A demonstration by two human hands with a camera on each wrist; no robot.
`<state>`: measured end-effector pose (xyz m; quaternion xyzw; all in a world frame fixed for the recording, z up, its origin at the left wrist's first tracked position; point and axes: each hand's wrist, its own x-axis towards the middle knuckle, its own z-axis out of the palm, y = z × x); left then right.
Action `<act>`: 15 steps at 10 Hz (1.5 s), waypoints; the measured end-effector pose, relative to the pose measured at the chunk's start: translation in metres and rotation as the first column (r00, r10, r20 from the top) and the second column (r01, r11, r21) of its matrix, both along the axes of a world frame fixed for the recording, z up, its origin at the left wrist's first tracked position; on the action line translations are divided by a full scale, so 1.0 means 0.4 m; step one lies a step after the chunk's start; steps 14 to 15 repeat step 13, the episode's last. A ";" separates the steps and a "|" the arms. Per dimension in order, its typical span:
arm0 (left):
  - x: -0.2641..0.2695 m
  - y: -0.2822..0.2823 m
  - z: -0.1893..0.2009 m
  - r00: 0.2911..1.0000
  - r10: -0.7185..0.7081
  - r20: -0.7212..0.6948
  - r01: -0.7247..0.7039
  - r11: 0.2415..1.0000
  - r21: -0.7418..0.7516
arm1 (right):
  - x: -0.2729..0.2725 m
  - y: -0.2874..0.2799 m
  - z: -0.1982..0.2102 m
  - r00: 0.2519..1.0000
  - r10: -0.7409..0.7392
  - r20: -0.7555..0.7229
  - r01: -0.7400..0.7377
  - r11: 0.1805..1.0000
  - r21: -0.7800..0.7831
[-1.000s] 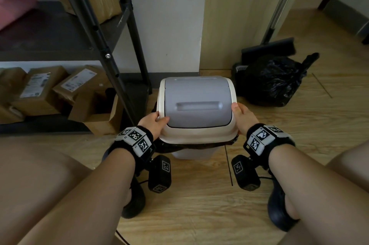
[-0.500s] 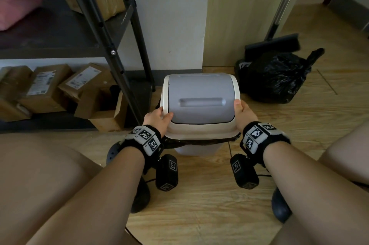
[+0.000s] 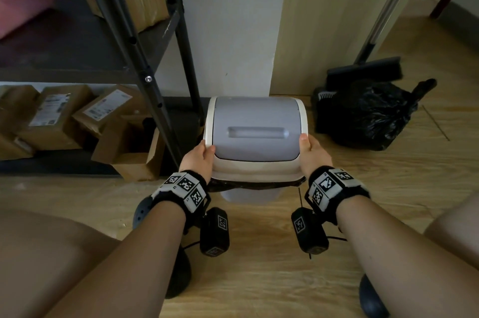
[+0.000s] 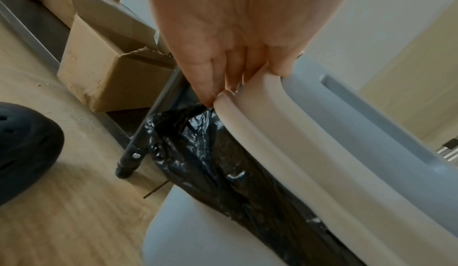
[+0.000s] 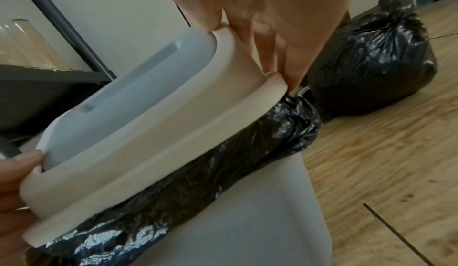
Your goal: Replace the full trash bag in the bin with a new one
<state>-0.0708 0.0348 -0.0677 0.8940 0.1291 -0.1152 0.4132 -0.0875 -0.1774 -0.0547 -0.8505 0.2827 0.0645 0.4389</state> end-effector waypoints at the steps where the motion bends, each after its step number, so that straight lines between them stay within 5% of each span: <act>1: 0.051 0.009 0.001 1.000 0.007 0.005 -0.007 1.000 -0.001 | 0.052 0.008 -0.006 1.000 0.020 0.010 -0.020 1.000 -0.001; 6: 0.296 0.014 -0.023 0.998 0.067 -0.017 -0.067 0.998 0.009 | 0.284 0.002 -0.043 0.993 -0.001 0.121 0.000 1.000 0.010; 10: 0.299 0.025 -0.033 0.999 0.020 -0.034 -0.022 0.997 -0.073 | 0.300 -0.004 -0.046 0.992 0.042 0.122 -0.046 0.999 0.026; 15: 0.232 0.015 0.078 0.996 -0.009 0.089 0.000 0.995 0.100 | 0.259 -0.002 0.012 0.982 0.139 0.125 -0.124 0.985 -0.123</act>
